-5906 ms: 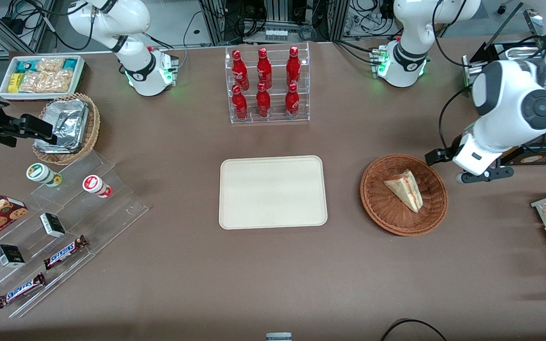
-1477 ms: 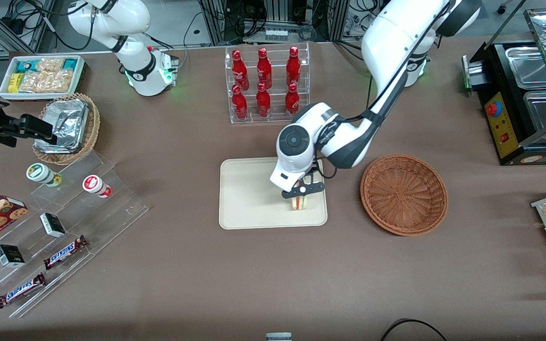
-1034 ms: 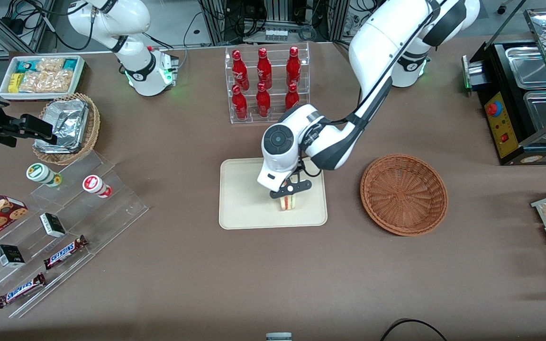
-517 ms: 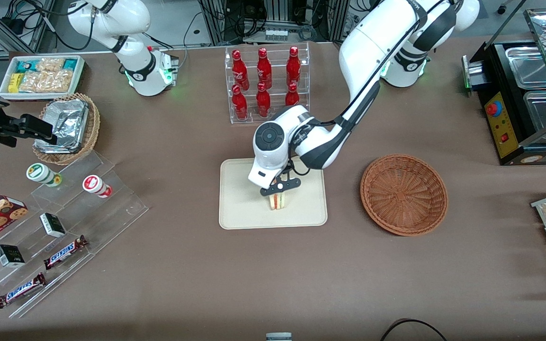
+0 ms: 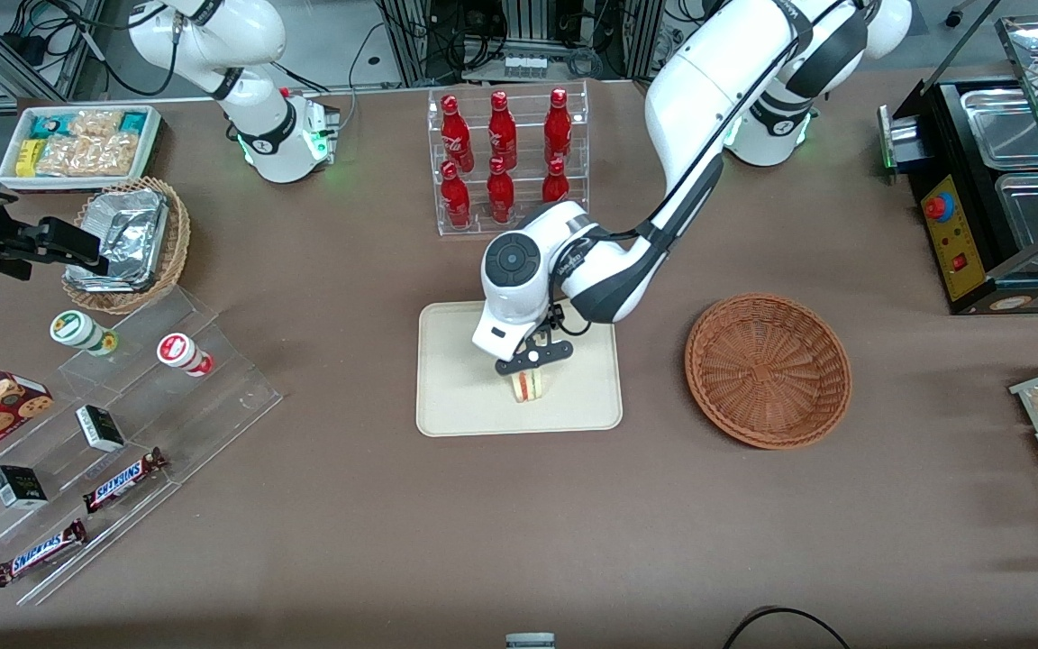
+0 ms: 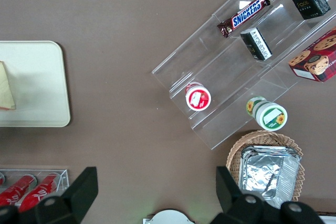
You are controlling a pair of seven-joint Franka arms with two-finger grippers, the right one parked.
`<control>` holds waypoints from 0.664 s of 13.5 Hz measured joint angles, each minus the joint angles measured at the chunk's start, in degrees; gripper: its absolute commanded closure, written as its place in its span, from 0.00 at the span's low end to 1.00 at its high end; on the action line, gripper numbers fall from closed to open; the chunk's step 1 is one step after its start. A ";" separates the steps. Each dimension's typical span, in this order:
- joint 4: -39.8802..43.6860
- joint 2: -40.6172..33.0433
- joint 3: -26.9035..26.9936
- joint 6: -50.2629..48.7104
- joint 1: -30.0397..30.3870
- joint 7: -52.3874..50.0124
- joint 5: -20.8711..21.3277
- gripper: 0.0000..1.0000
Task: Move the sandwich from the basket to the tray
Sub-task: 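Lower the sandwich onto the tray and open the left gripper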
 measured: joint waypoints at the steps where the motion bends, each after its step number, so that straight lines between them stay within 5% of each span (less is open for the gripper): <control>1: 0.94 -0.01 0.01 0.06 0.03 0.00 0.00 0.00; 9: 6.79 -5.70 0.09 -1.50 1.05 -0.38 0.00 0.00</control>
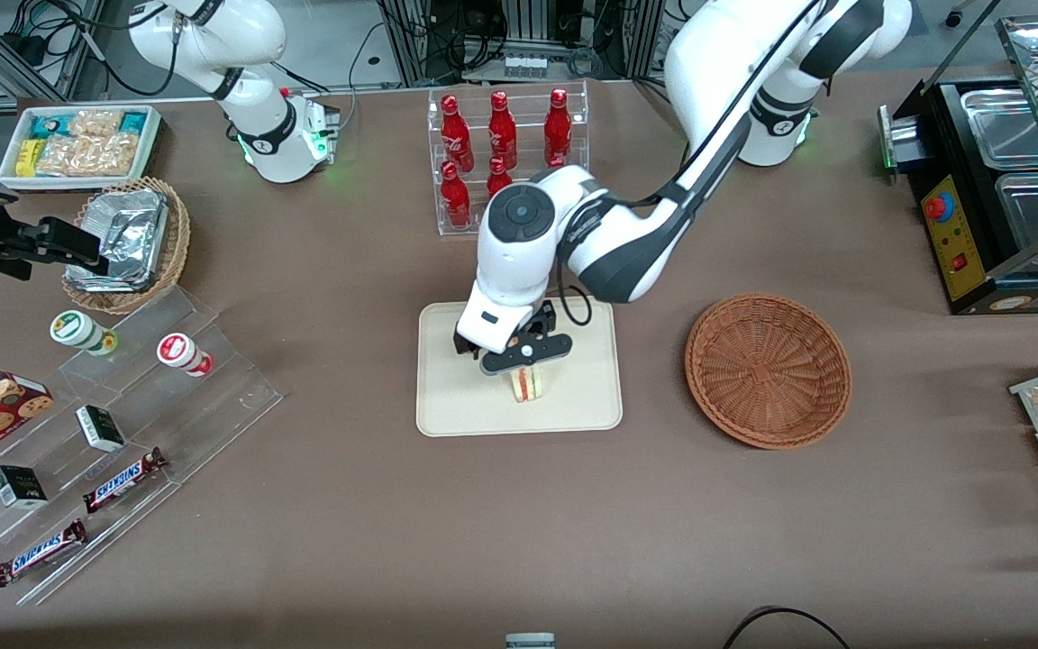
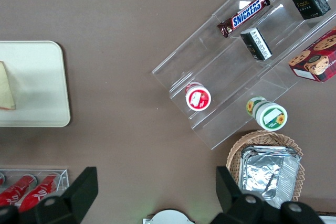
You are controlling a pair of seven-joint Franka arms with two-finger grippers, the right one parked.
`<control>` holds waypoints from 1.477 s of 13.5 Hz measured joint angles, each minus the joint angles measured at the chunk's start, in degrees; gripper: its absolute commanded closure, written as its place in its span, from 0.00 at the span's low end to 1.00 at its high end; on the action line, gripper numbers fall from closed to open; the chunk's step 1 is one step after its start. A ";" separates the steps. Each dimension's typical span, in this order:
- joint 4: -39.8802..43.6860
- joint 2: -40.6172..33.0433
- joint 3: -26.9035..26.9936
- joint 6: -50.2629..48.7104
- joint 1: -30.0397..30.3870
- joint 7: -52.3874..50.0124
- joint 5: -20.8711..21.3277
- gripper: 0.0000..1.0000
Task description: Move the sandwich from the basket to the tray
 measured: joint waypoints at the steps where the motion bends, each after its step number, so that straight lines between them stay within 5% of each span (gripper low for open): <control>1: 0.00 -0.71 0.09 -1.42 0.38 0.00 0.00 0.00; 9: -1.37 -6.94 0.71 -13.65 8.06 11.73 0.28 0.00; 20: -20.69 -26.39 0.91 -17.85 23.89 41.67 -2.51 0.00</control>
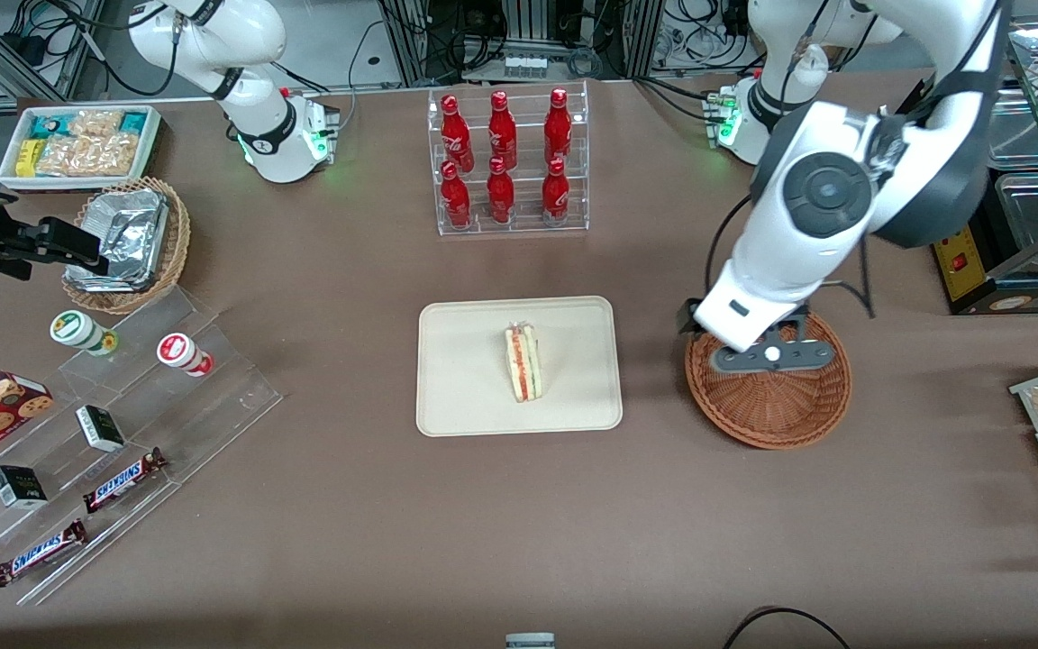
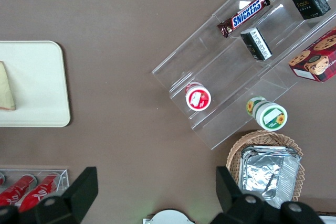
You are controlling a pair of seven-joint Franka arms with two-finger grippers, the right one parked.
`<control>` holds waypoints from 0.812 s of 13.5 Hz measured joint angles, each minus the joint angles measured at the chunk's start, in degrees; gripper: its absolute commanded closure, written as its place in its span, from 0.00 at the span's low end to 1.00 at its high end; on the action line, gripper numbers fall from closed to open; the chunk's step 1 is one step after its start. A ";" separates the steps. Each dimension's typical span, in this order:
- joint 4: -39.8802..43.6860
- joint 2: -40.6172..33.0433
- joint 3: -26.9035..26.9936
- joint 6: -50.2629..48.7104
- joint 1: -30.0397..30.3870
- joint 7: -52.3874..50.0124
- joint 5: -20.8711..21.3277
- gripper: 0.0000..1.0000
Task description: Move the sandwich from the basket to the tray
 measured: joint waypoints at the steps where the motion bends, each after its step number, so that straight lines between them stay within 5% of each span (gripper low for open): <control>1: -0.24 -0.82 0.01 -1.16 1.16 2.64 0.00 0.00; 11: 2.02 -4.52 0.43 -8.70 9.88 14.71 -0.01 0.00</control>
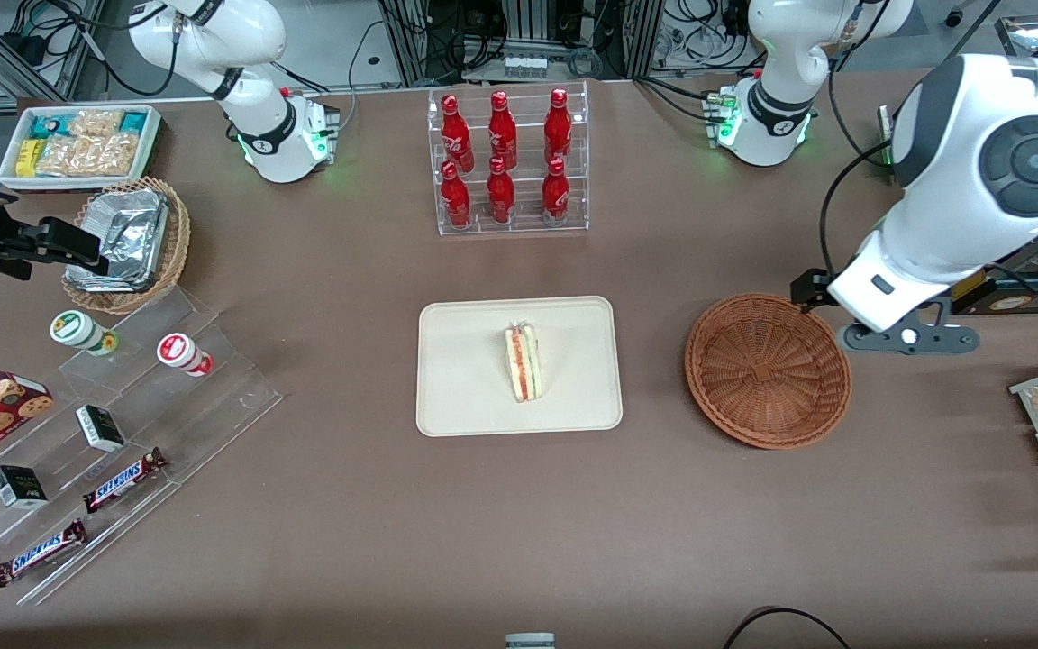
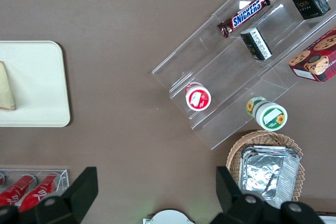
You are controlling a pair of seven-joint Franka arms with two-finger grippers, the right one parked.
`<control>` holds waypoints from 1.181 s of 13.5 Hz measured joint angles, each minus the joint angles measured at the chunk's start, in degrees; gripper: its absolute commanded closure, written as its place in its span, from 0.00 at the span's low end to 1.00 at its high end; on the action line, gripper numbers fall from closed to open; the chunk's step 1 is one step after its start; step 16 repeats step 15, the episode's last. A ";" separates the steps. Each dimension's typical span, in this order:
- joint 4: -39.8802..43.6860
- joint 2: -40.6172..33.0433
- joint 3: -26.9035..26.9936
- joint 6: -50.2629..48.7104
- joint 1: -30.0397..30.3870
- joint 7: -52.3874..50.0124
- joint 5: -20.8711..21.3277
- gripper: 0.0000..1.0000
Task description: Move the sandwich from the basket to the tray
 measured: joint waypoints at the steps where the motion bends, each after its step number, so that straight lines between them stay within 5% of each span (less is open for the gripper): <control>1: 0.33 0.00 0.26 -0.08 0.05 0.00 0.00 0.00; 11: 5.19 -1.50 5.88 -7.99 0.67 1.90 -0.02 0.00; 16: 7.44 -1.74 10.46 -11.45 1.28 6.61 -5.40 0.00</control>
